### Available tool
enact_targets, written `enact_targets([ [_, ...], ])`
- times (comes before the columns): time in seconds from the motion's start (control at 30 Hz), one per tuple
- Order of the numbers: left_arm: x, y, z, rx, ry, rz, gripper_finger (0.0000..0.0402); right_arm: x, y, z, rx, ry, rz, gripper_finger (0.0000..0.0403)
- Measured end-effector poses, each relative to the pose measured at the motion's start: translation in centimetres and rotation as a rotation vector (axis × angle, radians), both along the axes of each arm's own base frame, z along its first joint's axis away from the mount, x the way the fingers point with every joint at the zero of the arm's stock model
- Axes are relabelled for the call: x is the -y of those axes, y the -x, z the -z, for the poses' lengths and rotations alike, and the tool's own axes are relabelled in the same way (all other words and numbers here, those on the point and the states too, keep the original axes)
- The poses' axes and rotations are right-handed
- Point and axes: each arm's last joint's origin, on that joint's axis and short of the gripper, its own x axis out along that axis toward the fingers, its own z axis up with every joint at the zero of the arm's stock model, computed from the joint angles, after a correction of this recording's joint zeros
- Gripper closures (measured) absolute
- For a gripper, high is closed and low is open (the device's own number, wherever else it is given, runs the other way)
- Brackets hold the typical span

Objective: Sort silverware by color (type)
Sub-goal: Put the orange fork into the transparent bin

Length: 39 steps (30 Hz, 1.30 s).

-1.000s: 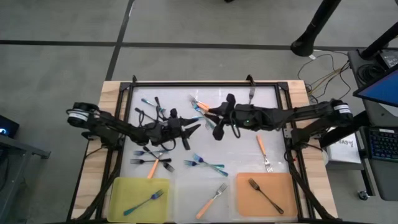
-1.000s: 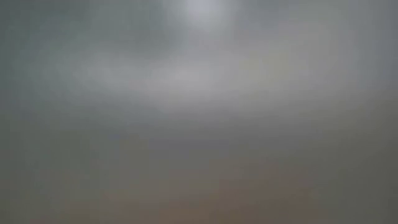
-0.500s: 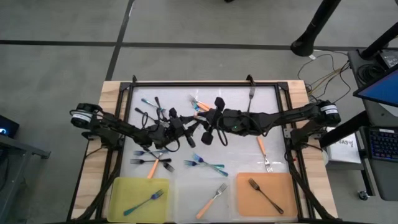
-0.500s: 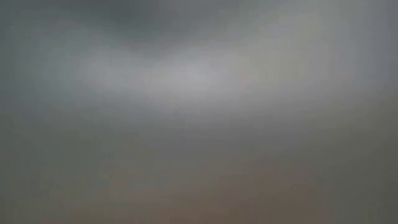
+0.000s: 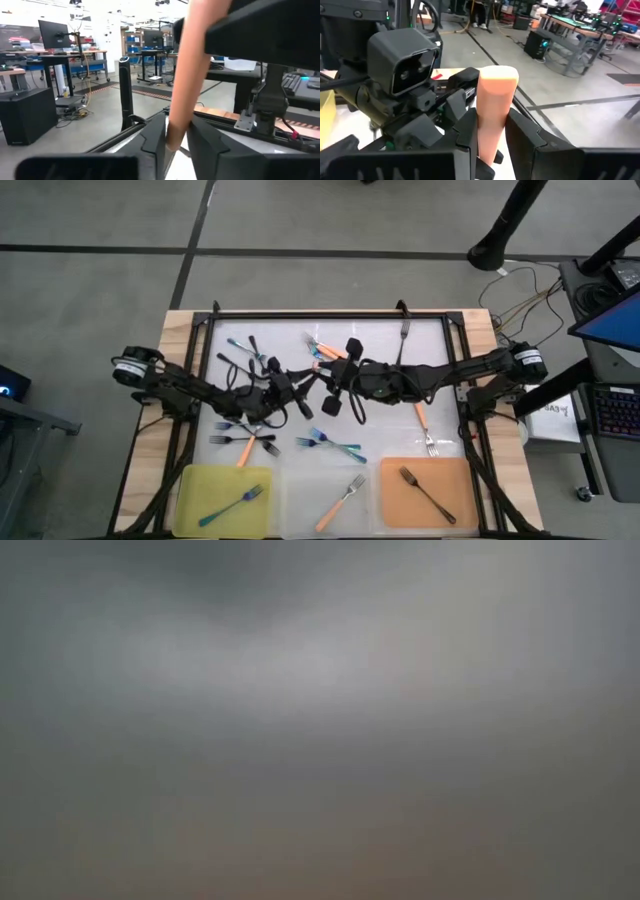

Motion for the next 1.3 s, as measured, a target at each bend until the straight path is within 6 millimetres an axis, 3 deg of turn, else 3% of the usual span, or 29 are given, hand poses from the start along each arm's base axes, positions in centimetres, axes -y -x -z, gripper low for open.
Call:
enact_targets([
  [0.1,0.2,0.0,0.0,-0.016,-0.017,0.005,0.0382,-0.1,0.0,0.0,0.005,-0.011,-0.003,0.0338],
  [0.4,0.4,0.0,0.0,-0.005,-0.006,0.023,0.0383,-0.5,0.1,0.0,-0.016,-0.024,-0.046,0.0336],
  [0.53,0.7,0.1,-0.2,0.008,0.0,0.033,0.0385,-0.5,0.8,-0.4,-0.158,-0.018,-0.059,0.0284],
  [0.67,0.9,0.5,-0.4,0.012,0.004,0.024,0.0385,-0.4,2.2,-2.1,-0.307,-0.076,-0.029,0.0229],
  [0.83,1.9,1.1,-0.9,0.008,0.026,0.116,0.0386,0.0,4.6,-4.3,-0.444,-0.162,0.047,0.0196],
  [1.1,6.6,1.3,-0.5,-0.101,0.175,0.605,0.0387,0.4,7.3,-4.8,-0.588,-0.249,0.145,0.0201],
  [1.3,11.5,0.7,-3.0,-0.357,0.196,0.786,0.0388,0.6,8.9,-3.8,-0.719,-0.325,0.266,0.0209],
])
